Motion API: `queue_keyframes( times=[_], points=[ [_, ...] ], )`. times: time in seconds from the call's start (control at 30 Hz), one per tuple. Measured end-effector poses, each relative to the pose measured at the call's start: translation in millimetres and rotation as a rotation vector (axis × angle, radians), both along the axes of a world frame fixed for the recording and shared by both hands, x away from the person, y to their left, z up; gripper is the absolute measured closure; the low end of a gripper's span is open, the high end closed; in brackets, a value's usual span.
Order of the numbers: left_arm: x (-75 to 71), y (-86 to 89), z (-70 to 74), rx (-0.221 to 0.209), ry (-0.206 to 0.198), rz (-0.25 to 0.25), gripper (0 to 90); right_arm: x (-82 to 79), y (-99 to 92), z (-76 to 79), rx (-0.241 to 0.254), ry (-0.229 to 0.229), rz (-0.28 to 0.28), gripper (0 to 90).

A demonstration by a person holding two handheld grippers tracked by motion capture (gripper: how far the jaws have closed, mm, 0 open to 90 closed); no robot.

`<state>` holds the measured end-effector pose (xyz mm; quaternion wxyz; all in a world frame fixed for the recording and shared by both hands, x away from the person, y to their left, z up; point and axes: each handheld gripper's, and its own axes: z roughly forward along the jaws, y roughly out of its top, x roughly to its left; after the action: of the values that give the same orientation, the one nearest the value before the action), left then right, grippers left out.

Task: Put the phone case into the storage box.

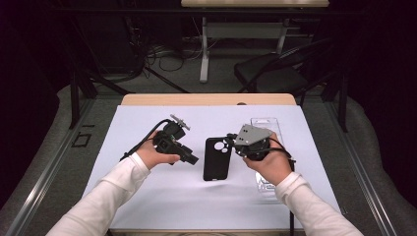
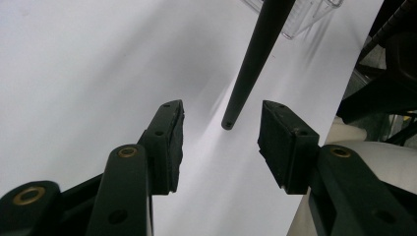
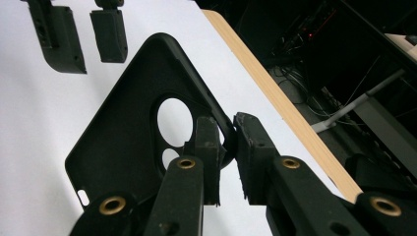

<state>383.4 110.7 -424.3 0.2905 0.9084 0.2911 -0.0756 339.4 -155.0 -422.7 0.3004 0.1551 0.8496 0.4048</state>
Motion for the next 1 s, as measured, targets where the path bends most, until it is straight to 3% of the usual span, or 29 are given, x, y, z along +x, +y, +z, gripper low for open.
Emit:
queue_keyframes(
  times=[0.37, 0.43, 0.53, 0.63, 1.0],
  points=[
    [-1.9, 7.2, 1.7, -0.042, -0.062, 0.018, 42.5, 0.9, -9.0, 3.4, 0.001, -0.034, -0.001, 80.2],
    [-1.7, 8.7, 0.4, -0.05, -0.09, 0.022, 39.0, 1.2, -11.1, 4.6, 0.0, -0.039, 0.0, 80.2],
    [-2.2, 10.2, -1.1, -0.075, -0.084, 0.035, 38.0, 1.5, -14.2, 6.6, 0.001, -0.046, 0.0, 80.2],
    [-2.5, 12.1, -1.4, -0.073, -0.076, 0.061, 33.7, 1.6, -17.2, 8.2, 0.002, -0.054, -0.001, 80.2],
    [-1.2, 22.5, 1.8, -0.075, -0.112, 0.116, 17.1, 0.5, -27.7, 16.6, 0.001, -0.082, -0.01, 80.1]
  ],
)
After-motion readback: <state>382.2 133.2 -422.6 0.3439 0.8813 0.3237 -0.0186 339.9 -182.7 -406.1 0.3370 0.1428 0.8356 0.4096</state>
